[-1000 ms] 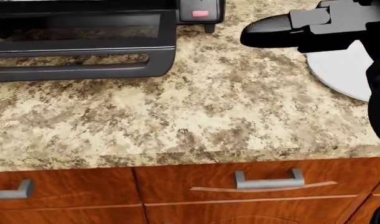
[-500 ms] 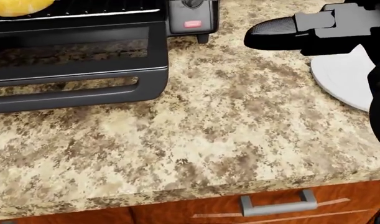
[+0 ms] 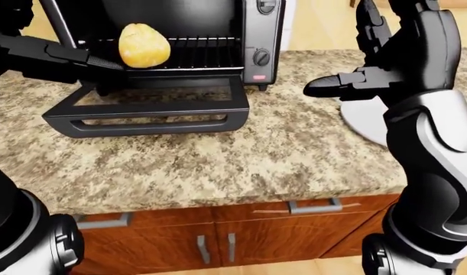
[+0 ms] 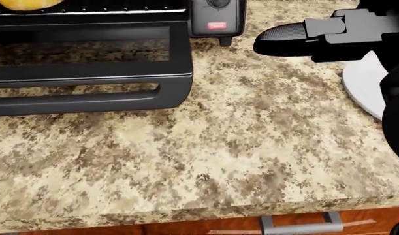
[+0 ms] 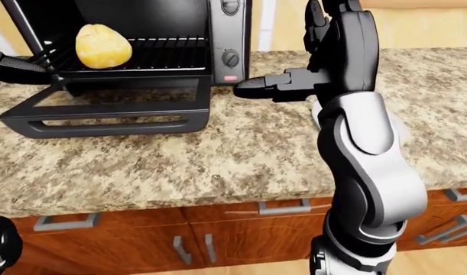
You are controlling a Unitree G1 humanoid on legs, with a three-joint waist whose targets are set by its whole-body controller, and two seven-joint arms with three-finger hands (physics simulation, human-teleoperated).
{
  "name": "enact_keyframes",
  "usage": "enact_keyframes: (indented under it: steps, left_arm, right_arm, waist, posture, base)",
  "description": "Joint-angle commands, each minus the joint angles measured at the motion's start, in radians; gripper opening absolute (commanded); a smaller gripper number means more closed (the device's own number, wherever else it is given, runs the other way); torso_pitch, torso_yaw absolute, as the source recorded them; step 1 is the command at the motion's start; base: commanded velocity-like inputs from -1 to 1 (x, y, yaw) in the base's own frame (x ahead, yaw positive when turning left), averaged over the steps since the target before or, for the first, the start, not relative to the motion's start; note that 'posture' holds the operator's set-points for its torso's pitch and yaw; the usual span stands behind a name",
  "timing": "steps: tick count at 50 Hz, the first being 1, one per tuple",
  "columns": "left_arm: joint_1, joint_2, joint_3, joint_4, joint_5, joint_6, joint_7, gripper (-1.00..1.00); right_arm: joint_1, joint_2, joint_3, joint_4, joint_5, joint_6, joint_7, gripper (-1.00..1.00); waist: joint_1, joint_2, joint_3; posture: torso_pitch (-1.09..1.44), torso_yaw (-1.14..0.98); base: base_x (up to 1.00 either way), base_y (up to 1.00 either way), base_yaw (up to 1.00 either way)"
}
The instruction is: Pick the bread from the rack and place it on the plate on the counter.
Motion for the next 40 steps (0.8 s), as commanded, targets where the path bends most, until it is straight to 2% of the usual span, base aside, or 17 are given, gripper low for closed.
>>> enact_keyframes:
  steps: [1,7,26,33,40]
  left_arm:
    - [-0.046,-0.001,0.019,0.002,0.003,-0.021,0.011,1.0]
    - [-0.043,-0.022,0.018,0.065,-0.016,-0.074,0.024,1.0]
    - [-0.148,-0.065,-0.059,0.442,0.015,-0.346,0.027,1.0]
    - [-0.171,-0.099,-0.042,0.548,0.0,-0.397,0.048,1.0]
    - [-0.172,-0.098,-0.057,0.629,0.0,-0.449,0.058,1.0]
  right_arm:
    - [-0.026,-0.007,-0.007,-0.02,-0.002,-0.027,-0.003,1.0]
    - [-0.015,-0.008,-0.011,-0.028,0.0,-0.026,-0.004,1.0]
    - [-0.019,-0.028,-0.024,-0.02,0.012,-0.025,-0.004,1.0]
    - [-0.007,-0.027,-0.025,-0.025,0.016,-0.031,-0.009,1.0]
    - [0.006,-0.027,-0.027,-0.031,0.012,-0.033,-0.007,1.0]
  waist:
    - [-0.001,0.006,-0.024]
    - [0.002,0.007,-0.022]
    - [0.011,0.002,-0.028]
    - [0.011,0.003,-0.034]
    - [0.009,0.003,-0.039]
  posture:
    - [0.0,0.0]
    - [0.0,0.0]
    - [0.0,0.0]
    - [0.0,0.0]
    - [0.0,0.0]
  base:
    - [0.0,0.0,0.0]
    - [0.0,0.0,0.0]
    - [0.0,0.0,0.0]
    - [0.0,0.0,0.0]
    - [0.0,0.0,0.0]
